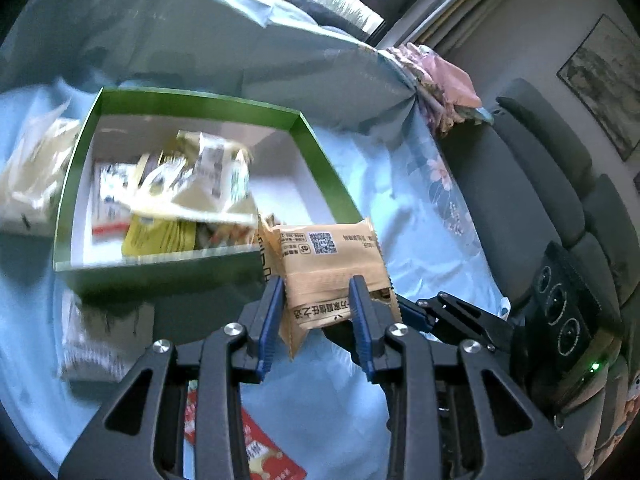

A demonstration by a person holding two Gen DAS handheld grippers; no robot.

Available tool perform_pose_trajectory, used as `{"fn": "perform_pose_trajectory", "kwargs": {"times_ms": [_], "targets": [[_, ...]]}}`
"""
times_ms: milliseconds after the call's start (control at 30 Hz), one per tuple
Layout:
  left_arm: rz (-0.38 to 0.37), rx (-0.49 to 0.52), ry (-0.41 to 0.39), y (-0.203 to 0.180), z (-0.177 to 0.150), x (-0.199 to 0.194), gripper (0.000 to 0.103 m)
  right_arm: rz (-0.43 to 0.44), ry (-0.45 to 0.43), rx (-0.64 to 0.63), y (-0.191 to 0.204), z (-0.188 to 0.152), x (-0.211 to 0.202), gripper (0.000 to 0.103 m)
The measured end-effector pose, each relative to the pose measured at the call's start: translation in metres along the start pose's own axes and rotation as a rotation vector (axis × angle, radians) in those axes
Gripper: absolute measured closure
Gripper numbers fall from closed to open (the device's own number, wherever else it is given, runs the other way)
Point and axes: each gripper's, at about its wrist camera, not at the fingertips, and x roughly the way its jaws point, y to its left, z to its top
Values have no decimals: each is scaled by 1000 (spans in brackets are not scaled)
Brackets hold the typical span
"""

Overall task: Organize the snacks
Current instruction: 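Carry the tan pack with the left tool into the box and release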

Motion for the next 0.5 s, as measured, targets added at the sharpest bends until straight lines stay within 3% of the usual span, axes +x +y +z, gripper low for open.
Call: {"fn": "perform_pose_trajectory", "kwargs": {"times_ms": [500], "targets": [[-26,11,-66,23,65,35,70,-72,-25,-27,-25,54,40,67]]}}
